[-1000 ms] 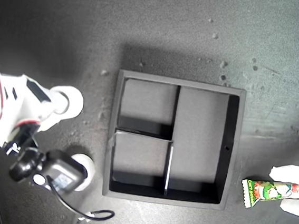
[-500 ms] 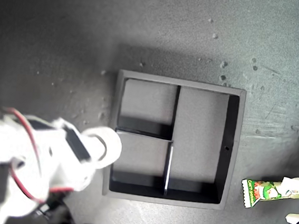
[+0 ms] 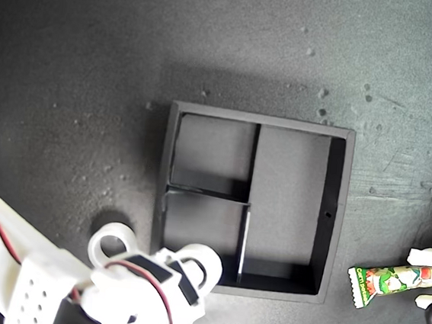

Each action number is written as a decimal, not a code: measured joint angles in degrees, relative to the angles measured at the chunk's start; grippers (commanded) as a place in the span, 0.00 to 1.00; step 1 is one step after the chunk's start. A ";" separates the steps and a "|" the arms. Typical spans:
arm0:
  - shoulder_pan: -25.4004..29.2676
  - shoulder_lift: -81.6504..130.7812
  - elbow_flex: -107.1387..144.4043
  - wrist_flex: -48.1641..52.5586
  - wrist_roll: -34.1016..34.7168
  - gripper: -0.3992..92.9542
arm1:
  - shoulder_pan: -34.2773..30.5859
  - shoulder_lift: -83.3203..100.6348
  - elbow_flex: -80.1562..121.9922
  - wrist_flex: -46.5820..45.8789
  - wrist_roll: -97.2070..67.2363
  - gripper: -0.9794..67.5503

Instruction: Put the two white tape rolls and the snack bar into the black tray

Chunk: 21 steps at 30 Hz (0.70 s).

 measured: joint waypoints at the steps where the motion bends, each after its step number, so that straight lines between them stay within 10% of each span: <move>1: 0.18 -0.79 -0.62 0.00 -0.09 0.01 | 0.09 0.00 0.18 -0.26 -0.09 0.01; 21: 1.23 -3.16 3.52 0.18 -2.72 0.16 | 10.81 0.09 -10.02 17.23 -0.35 0.01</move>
